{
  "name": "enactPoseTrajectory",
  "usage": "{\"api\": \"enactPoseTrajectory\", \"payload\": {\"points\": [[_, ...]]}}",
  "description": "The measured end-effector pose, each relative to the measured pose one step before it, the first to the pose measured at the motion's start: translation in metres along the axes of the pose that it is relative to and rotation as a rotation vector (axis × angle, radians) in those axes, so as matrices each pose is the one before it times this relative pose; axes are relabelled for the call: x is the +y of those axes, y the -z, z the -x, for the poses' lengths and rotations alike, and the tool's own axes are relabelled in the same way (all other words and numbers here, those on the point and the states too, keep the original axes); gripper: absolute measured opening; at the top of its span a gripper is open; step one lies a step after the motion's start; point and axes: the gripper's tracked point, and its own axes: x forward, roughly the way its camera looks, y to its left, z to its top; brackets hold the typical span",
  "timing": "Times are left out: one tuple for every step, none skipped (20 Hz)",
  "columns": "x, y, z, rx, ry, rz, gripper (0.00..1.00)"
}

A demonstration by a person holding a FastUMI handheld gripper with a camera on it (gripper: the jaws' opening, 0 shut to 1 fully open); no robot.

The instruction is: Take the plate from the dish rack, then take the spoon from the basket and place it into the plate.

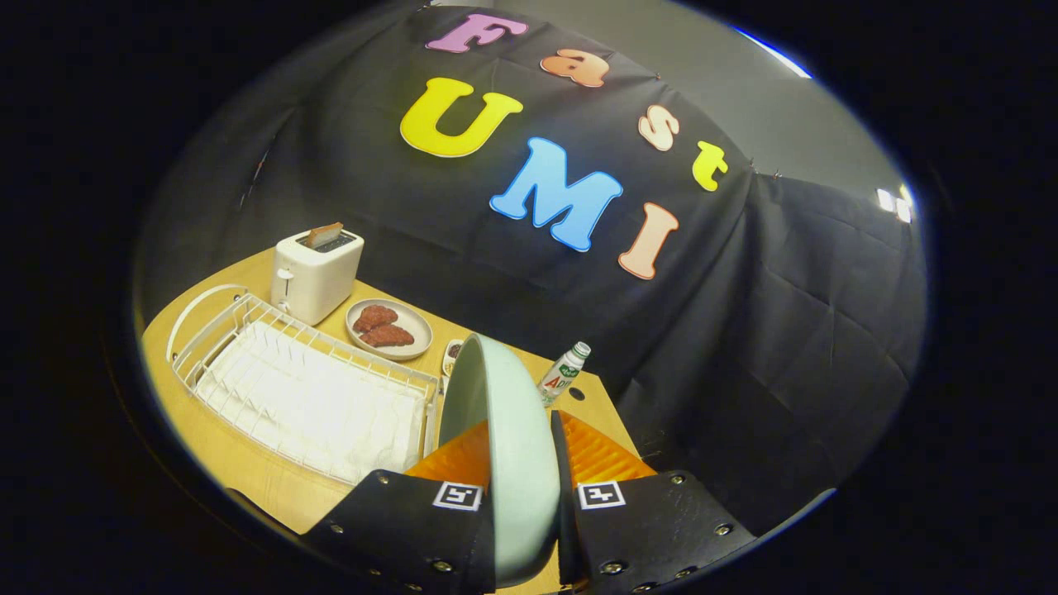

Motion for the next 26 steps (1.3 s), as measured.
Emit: {"api": "enactPoseTrajectory", "payload": {"points": [[-0.00071, 0.01506, 0.00453, 0.00941, -0.02257, 0.00628, 0.28], [-0.00114, 0.01422, 0.00381, 0.00789, -0.01914, 0.00476, 0.28], [-0.00042, 0.01457, 0.00286, 0.00657, -0.01716, 0.00380, 0.27], [-0.00010, 0.01282, 0.00080, 0.00897, -0.01525, -0.00163, 0.27], [0.00008, 0.01336, 0.00094, 0.01004, -0.01805, -0.00658, 0.27], [0.00088, 0.01147, 0.00073, 0.01055, -0.01906, -0.01034, 0.28], [0.00126, 0.01217, -0.00091, 0.00978, -0.01760, -0.01028, 0.27], [-0.00043, 0.00916, -0.00069, 0.01403, -0.01549, -0.00908, 0.27], [0.00024, 0.00946, -0.00317, 0.01388, -0.01369, -0.01044, 0.28], [-0.00011, 0.00783, -0.00184, 0.01364, -0.01621, -0.01456, 0.27], [0.00077, 0.00810, -0.00354, 0.01491, -0.02140, -0.02014, 0.27], [0.00028, 0.00590, -0.00357, 0.01115, -0.02399, -0.02630, 0.27], [0.00016, 0.00587, -0.00394, 0.01130, -0.02139, -0.03232, 0.28], [-0.00088, 0.00383, -0.00468, 0.00728, -0.02210, -0.03425, 0.28], [0.00003, 0.00572, -0.00537, 0.01115, -0.02350, -0.03371, 0.28], [-0.00050, 0.00516, -0.00441, 0.01329, -0.02044, -0.03089, 0.28], [-0.00217, 0.00472, -0.00427, 0.01281, -0.01516, -0.02944, 0.28], [-0.00151, 0.00371, -0.00345, 0.01195, -0.01811, -0.03091, 0.28], [-0.00042, -0.00054, -0.00124, -0.00106, -0.02715, -0.04055, 0.29], [-0.00046, -0.00046, -0.00442, 0.00248, -0.02361, -0.04332, 0.29], [0.00148, 0.00140, -0.00527, 0.00521, -0.03339, -0.04958, 0.29], [0.00264, -0.00115, -0.00307, 0.00707, -0.03511, -0.05772, 0.30], [-0.00097, 0.00119, -0.00290, 0.00915, -0.02429, -0.05587, 0.31], [-0.00331, 0.00051, -0.00227, 0.00995, -0.01132, -0.04862, 0.31], [-0.00507, 0.00307, -0.00116, 0.00853, -0.00109, -0.04206, 0.31], [-0.00328, 0.00071, -0.00284, 0.00425, -0.00780, -0.04048, 0.31]]}}
